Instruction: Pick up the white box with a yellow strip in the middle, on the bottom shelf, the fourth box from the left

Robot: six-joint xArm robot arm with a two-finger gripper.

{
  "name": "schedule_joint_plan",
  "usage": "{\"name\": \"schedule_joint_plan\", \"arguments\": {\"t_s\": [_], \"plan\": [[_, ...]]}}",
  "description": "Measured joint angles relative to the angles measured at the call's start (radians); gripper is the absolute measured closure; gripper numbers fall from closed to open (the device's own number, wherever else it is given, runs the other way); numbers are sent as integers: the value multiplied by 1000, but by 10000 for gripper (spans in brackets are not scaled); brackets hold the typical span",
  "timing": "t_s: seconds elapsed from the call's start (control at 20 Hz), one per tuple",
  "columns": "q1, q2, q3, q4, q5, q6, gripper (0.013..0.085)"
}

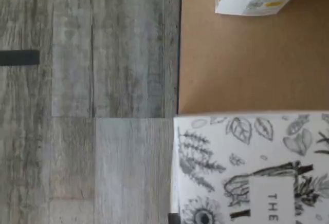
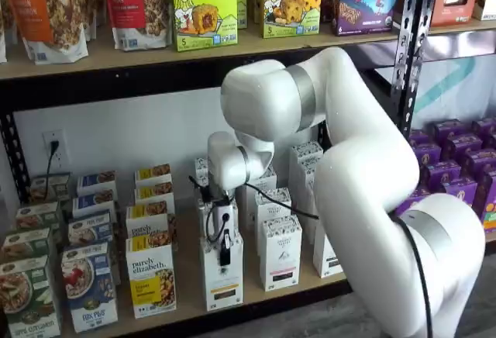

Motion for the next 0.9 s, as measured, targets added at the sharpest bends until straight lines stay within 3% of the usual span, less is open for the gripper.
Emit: {"name": "schedule_joint_plan", "arguments": {"t_s": [0.9], "plan": [[39,-211,366,27,-175,8,490]]}}
